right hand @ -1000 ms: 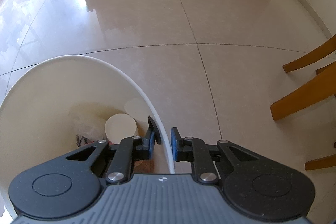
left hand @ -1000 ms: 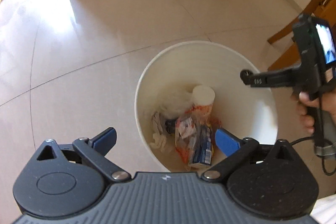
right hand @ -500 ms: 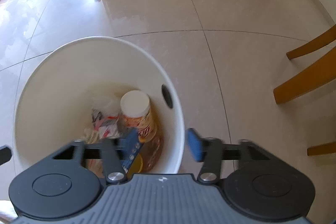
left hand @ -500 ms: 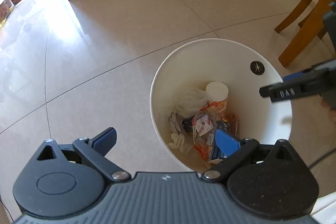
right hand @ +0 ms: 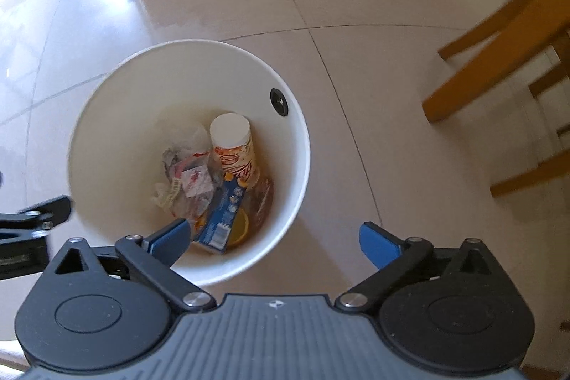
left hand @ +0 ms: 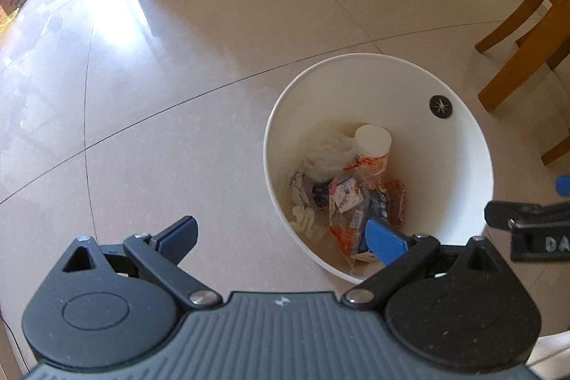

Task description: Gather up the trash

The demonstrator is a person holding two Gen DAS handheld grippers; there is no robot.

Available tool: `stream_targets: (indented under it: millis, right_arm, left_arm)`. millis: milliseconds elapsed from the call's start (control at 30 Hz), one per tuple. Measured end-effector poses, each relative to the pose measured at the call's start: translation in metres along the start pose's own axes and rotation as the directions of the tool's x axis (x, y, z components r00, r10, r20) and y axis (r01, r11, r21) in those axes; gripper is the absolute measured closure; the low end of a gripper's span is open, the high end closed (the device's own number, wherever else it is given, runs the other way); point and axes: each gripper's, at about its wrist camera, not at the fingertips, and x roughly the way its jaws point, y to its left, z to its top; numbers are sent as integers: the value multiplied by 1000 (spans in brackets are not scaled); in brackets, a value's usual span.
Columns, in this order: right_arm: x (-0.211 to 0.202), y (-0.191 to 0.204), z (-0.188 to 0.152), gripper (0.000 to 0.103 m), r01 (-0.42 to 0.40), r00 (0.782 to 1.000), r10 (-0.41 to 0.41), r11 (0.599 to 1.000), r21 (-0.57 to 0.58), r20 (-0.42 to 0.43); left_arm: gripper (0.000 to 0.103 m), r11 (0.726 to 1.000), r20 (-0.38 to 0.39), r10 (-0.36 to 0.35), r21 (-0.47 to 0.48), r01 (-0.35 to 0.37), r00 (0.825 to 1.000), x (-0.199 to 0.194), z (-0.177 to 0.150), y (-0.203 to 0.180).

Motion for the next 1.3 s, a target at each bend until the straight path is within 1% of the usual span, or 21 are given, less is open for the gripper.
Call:
stream_targets:
  millis: [167,267,333,467,567,767,1067,1300]
  right_arm:
    - [-28,0,-15,0,-10,1000,8,997,71,28]
    - [-42,4,-17,0,3,999,-6,999,48,50]
    - [-52,6,-19,0,15,997,-18,999,41,76]
    - [-63,6,-18,0,-6,996,2,999,45,87]
    - [-65,6,-20,0,-5,996,2,999,38,88]
    - [-71,5,-24,0,-9,996,6,999,35,92]
    - [-68,0,-24,0,-11,997,7,999,50,78]
    - [-67,3,-23,0,-10,997,6,999,42,77]
  left_arm:
    - [3,999,-10,28,15,-28,1000,-12,-2,-7]
    - [3,998,-11,54,27,-54,998,-18,-3,-10]
    - [3,998,-11,51,34,-50,999,-22,-3,-11]
    - [3,999,-17,32,18,-32,999,-29,-3,-10]
    - [3,1000,-19,16,8,-16,1000,-33,-2,-10]
    - [3,1000,-14,16,5,-16,1000,-38,-2,-14]
    - [3,1000,-29,15,-3,-15,999,-37,-2,-14]
    - [3,1000,-31,8,-8,-9,999,-38,-2,-12]
